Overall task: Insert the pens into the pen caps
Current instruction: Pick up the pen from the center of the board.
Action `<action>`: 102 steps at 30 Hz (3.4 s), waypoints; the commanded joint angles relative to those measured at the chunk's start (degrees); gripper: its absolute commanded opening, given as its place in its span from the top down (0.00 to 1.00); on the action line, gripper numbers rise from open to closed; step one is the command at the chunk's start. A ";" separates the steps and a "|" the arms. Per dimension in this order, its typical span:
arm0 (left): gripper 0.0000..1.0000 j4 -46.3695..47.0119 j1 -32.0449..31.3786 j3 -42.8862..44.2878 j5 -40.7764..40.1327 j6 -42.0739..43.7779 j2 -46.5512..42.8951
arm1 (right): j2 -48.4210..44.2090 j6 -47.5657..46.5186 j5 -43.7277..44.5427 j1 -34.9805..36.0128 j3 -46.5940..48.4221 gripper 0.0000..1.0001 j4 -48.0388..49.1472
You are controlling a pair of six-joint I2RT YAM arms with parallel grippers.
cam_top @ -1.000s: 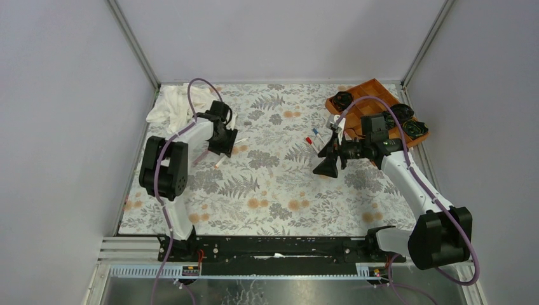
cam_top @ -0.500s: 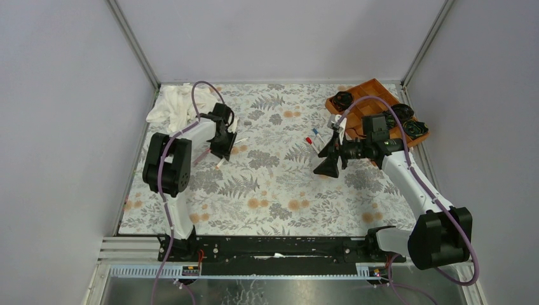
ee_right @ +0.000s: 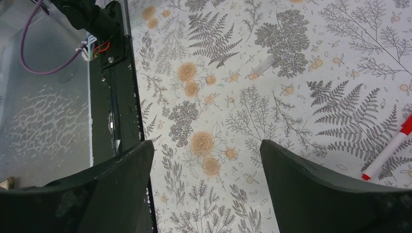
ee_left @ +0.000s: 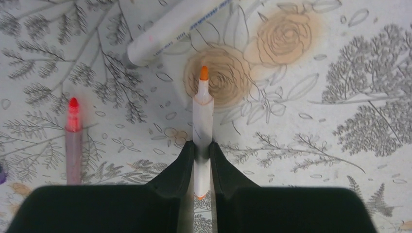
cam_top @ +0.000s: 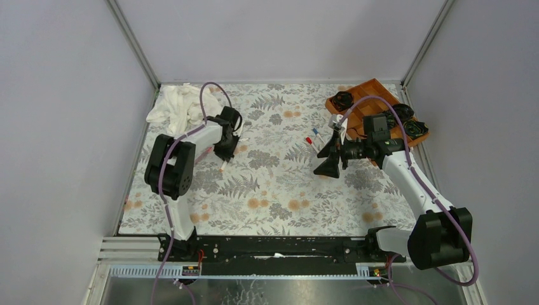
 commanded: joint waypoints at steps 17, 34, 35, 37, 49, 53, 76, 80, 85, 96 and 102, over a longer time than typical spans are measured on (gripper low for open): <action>1.00 58.84 -13.62 -40.69 21.87 -38.53 -45.62 | -0.50 37.45 -4.02 9.00 -16.11 0.17 43.50; 1.00 106.65 -36.18 -49.32 -10.30 -55.03 -32.94 | 1.86 60.56 3.06 11.19 -21.34 0.14 62.99; 1.00 107.10 -36.41 -48.92 -10.35 -55.30 -32.09 | 1.65 60.50 2.93 11.32 -21.41 0.15 62.97; 1.00 107.87 -36.89 -48.03 -10.15 -55.62 -30.38 | 1.33 60.12 2.90 11.50 -21.48 0.16 63.00; 1.00 110.68 -39.11 -45.69 -8.92 -56.72 -25.06 | 1.31 59.78 2.34 11.51 -20.16 0.48 61.84; 1.00 110.06 -39.48 -44.90 -8.30 -56.00 -24.87 | 1.63 58.77 2.49 11.50 -19.21 0.79 59.89; 0.17 108.11 -35.55 -47.79 2.52 -52.16 -34.05 | 2.36 54.11 -16.83 11.93 -15.20 1.00 56.56; 0.36 109.97 -34.06 -45.76 6.21 -54.45 -30.81 | 2.70 49.86 -17.08 12.57 -13.84 1.00 50.97; 0.65 111.79 -33.07 -44.34 8.26 -56.15 -28.48 | 3.29 46.17 -16.43 12.77 -12.63 1.00 46.32; 1.00 116.39 -34.72 -45.37 6.84 -58.43 -25.28 | 1.20 48.98 -14.60 12.75 -13.55 0.60 50.19; 1.00 123.96 -37.06 -44.25 4.16 -59.55 -19.70 | -0.38 55.89 -13.08 12.74 -15.54 0.59 58.08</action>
